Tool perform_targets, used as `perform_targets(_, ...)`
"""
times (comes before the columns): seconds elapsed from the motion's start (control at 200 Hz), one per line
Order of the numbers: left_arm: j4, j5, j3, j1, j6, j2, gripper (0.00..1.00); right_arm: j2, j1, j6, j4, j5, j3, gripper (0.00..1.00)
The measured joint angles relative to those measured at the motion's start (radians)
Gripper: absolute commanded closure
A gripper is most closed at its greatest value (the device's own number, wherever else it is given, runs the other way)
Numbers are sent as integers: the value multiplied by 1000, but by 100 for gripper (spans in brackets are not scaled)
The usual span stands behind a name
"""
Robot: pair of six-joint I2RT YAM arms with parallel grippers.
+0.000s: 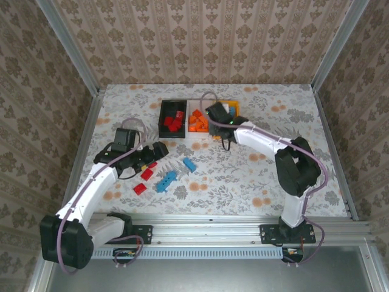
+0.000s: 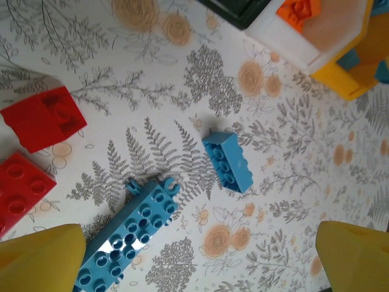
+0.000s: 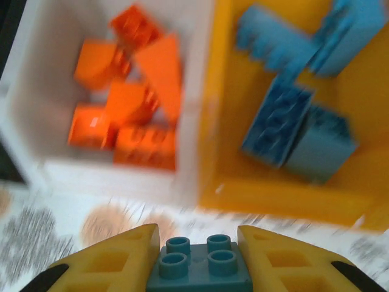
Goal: Sort the legos into containers by color
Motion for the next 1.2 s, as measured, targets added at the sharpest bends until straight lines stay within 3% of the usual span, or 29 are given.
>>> perform_targets(0.17,-4,0,3,5,0,-16,0,139,-131,-23,-36,-41,168,61)
perform_targets(0.255,-4,2,3,5,0,-27,0,206,-153,-38,-70,-56,239,45)
perform_targets(0.325,-4,5,3,5,0,-36,0,232,-156,-47,-89,-67,264,39)
perform_targets(0.525,-4,8,2,5,0,-51,0,164,-134,-63,-93,-95,219,37)
perform_targets(0.655,-2,-23,-5,9,5,-79,0,-25,-60,-65,-46,-100,51,30)
perform_targets(0.785,6,-71,-74,85,-2,-211,0,-110,106,-99,-23,-139,-25,25)
perform_targets(0.96,19,-50,-192,277,-26,-337,0,-17,306,-127,-6,-206,-70,24)
perform_targets(1.115,19,15,-251,327,-41,-319,0,113,321,-136,-8,-240,-67,28)
perform_targets(1.205,19,48,-279,327,-49,-319,0,173,303,-146,-12,-233,-55,43)
